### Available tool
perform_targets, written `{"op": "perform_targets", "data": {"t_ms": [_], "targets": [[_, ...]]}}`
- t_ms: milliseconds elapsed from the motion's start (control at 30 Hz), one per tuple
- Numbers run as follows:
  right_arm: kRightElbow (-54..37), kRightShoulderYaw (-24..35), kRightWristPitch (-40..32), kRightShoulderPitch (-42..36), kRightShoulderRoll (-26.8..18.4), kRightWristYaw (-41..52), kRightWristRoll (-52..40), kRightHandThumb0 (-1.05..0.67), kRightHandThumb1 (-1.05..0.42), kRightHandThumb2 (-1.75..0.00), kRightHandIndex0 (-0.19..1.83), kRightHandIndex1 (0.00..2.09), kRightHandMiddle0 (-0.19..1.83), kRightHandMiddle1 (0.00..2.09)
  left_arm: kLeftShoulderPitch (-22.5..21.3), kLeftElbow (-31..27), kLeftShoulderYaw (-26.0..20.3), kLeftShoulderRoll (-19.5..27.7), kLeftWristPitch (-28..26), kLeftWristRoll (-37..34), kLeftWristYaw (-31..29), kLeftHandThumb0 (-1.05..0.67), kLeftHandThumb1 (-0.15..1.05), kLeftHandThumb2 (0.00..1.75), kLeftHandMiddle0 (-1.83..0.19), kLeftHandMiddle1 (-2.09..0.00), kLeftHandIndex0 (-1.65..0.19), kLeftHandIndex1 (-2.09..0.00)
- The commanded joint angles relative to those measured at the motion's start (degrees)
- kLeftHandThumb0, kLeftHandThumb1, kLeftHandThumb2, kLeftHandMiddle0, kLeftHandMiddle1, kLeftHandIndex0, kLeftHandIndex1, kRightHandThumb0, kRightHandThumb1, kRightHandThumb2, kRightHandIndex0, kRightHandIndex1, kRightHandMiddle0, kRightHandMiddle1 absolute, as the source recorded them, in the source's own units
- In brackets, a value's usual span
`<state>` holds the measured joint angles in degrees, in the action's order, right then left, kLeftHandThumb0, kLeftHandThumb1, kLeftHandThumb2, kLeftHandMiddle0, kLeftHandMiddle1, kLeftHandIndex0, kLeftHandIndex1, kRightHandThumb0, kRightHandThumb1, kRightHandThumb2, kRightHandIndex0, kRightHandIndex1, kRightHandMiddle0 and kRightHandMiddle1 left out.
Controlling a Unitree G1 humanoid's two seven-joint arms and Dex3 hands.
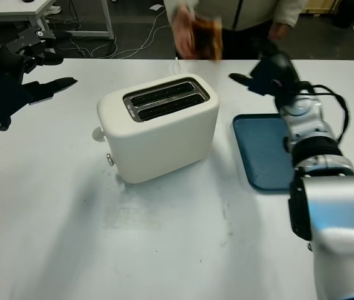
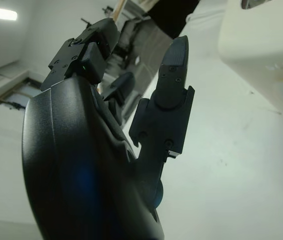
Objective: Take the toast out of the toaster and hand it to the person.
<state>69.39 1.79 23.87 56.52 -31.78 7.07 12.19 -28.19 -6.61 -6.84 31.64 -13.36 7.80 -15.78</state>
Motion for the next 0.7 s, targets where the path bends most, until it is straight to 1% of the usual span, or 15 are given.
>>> {"op": "perform_targets", "data": {"t_ms": [0, 67, 167, 233, 267, 333, 367, 433, 500, 567, 667], "targets": [[-3.04, 0.75, 2.92, -3.58, -1.28, -1.33, -0.99, -0.93, -0.86, -0.01, 0.00, 0.00, 0.00, 0.00, 1.05, -1.60, -0.72, 0.41, 0.02, -0.33, -0.18, -0.36, 0.92, 0.07, -0.11, -0.87, -0.28, -0.42], [-7.03, 2.55, 4.00, -7.13, -1.42, 0.33, -3.62, -0.92, -0.86, -0.01, 0.00, 0.00, 0.00, 0.00, 2.19, -3.09, -1.49, 0.03, -0.28, -1.04, 0.04, -0.38, 0.92, 0.08, -0.12, -0.86, -0.28, -0.41], [-17.15, 7.04, 5.83, -15.16, 1.71, 4.38, -12.09, -0.83, -0.86, -0.01, 0.00, 0.00, 0.00, 0.00, 4.82, -7.47, -3.16, -1.59, -1.57, -3.05, 0.52, -0.32, 0.92, 0.11, -0.09, -0.84, -0.26, -0.40], [-28.45, 8.46, 3.49, -22.50, 5.00, 4.60, -16.31, -0.78, -0.87, -0.01, 0.00, 0.00, 0.00, 0.00, 7.23, -10.70, -4.16, -2.41, -2.09, -3.85, 0.77, -0.31, 0.92, 0.13, -0.07, -0.83, -0.24, -0.39], [-33.98, 8.55, 1.87, -25.86, 6.27, 4.09, -17.23, -0.75, -0.90, -0.03, 0.00, 0.00, 0.00, 0.00, 8.36, -12.12, -4.56, -2.78, -2.37, -4.07, 0.91, -0.33, 0.92, 0.14, -0.06, -0.83, -0.24, -0.38], [-46.86, 8.03, -1.23, -34.20, 10.02, 2.61, -19.15, -0.70, -0.91, -0.08, 0.01, 0.00, 0.03, 0.02, 12.15, -16.89, -5.85, -4.55, -4.54, -5.15, 1.42, -0.35, 0.92, 0.17, -0.03, -0.80, -0.21, -0.36], [-51.85, 7.71, -2.58, -37.48, 11.62, 1.99, -19.61, -0.65, -0.92, -0.12, 0.04, 0.02, 0.07, 0.03, 13.85, -18.79, -6.36, -5.44, -4.94, -5.57, 1.62, -0.35, 0.92, 0.20, -0.03, -0.76, -0.20, -0.34], [-60.67, 6.56, -5.89, -43.44, 14.87, 1.25, -20.66, -0.61, -0.92, -0.16, 0.05, 0.02, 0.10, 0.04, 17.39, -21.71, -7.51, -8.27, -3.87, -7.38, 2.16, -0.32, 0.92, 0.23, -0.03, -0.73, -0.19, -0.31], [-65.65, 5.27, -7.45, -47.69, 17.62, 1.48, -21.57, -0.53, -0.92, -0.22, 0.04, 0.02, 0.10, 0.03, 21.16, -24.29, -7.87, -11.02, -2.62, -7.95, 3.54, -0.33, 0.92, 0.27, -0.03, -0.72, -0.18, -0.30], [-68.95, 3.80, -7.79, -51.06, 19.89, 1.36, -20.73, -0.48, -0.92, -0.36, 0.07, 0.03, 0.11, 0.03, 25.17, -26.99, -7.82, -13.97, -1.92, -8.45, 5.08, -0.35, 0.92, 0.31, -0.02, -0.70, -0.17, -0.28], [-72.99, 1.33, -8.07, -54.49, 22.03, -0.59, -15.75, -0.48, -0.92, -0.53, 0.11, 0.05, 0.14, 0.04, 30.34, -30.57, -6.28, -17.33, -1.81, -7.37, 7.44, -0.37, 0.92, 0.36, -0.01, -0.67, -0.16, -0.26]]}}
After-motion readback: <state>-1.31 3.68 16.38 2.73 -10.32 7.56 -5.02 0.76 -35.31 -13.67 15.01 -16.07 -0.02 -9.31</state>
